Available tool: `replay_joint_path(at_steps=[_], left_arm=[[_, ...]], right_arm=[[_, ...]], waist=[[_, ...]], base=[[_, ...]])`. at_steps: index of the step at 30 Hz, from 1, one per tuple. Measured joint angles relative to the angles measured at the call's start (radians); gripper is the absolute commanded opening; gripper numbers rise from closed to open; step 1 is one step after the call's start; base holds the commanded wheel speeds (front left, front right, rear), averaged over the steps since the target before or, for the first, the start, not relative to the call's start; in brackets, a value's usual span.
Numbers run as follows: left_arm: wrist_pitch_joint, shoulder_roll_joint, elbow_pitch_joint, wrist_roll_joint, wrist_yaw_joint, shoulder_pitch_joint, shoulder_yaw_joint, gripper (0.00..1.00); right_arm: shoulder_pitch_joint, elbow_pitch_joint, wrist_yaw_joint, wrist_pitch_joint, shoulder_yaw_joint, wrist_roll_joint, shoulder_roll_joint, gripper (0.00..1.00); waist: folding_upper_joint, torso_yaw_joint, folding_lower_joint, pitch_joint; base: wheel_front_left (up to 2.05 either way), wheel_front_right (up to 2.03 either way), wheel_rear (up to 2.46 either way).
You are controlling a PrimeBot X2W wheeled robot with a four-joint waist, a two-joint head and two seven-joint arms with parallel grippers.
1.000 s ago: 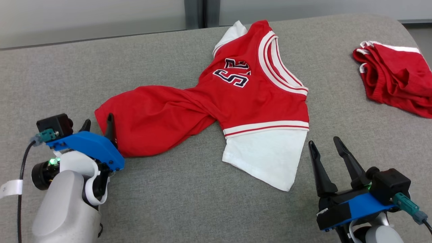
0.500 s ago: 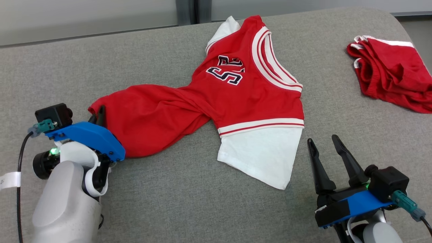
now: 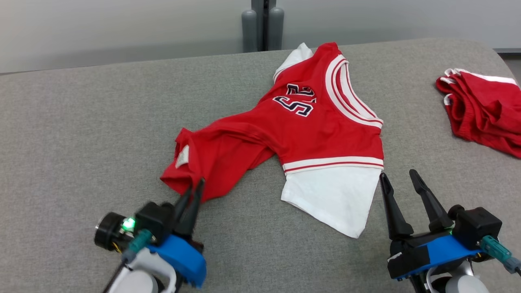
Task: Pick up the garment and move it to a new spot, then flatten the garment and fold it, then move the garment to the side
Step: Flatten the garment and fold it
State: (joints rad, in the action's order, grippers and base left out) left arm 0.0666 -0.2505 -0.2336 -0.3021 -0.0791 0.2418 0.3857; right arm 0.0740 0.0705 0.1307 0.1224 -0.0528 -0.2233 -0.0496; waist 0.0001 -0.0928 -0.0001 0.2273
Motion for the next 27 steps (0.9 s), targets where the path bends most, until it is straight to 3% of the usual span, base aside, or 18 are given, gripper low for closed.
replay_joint_path(at_steps=[5,12,13,14,15,16,22,27], left_arm=[[0.013,-0.069,0.119,0.097,-0.031,-0.101,0.15,0.0],[-0.066,-0.155,0.114,0.116,-0.045,-0.126,0.356,0.0],[-0.085,-0.168,0.108,0.095,-0.045,-0.127,0.388,0.29],[-0.11,-0.177,0.103,0.065,-0.045,-0.128,0.419,0.69],[-0.133,-0.186,0.1,0.03,-0.047,-0.13,0.448,0.69],[-0.15,-0.193,0.1,-0.005,-0.05,-0.135,0.463,1.0],[-0.211,-0.21,0.185,-0.188,-0.031,-0.145,0.374,1.0],[-0.23,-0.233,0.28,-0.248,0.066,-0.132,0.248,1.0]], right_arm=[[-0.012,-0.01,0.0,-0.008,0.017,0.002,-0.001,1.0],[-0.013,-0.02,0.0,-0.022,0.01,0.002,0.0,1.0],[-0.013,-0.02,0.0,-0.024,0.009,0.002,0.0,1.0],[-0.014,-0.019,0.0,-0.025,0.008,0.002,0.0,1.0],[-0.014,-0.018,0.0,-0.025,0.008,0.002,0.0,1.0],[-0.016,-0.018,0.0,-0.026,0.008,0.002,0.0,1.0],[-0.028,-0.019,0.0,-0.029,0.017,0.001,0.0,1.0],[-0.037,-0.02,0.0,-0.03,0.021,0.001,0.0,1.0]], waist=[[0.0,0.04,0.0,-0.016],[-0.0001,0.075,0.0,-0.035],[-0.0001,0.076,0.0,-0.037],[-0.0001,0.077,0.0,-0.04],[-0.0001,0.077,0.0001,-0.043],[0.0,0.077,0.0,-0.046],[-0.0001,0.074,0.0001,-0.061],[-0.0002,0.067,0.0,-0.063]], base=[[0.0,0.0,0.0],[0.0,0.0,0.0],[0.0,0.0,0.0],[0.0,0.0,0.0],[0.0,0.0,0.0],[0.0,0.0,0.0],[0.0,0.0,0.0],[0.0,0.0,0.0]])
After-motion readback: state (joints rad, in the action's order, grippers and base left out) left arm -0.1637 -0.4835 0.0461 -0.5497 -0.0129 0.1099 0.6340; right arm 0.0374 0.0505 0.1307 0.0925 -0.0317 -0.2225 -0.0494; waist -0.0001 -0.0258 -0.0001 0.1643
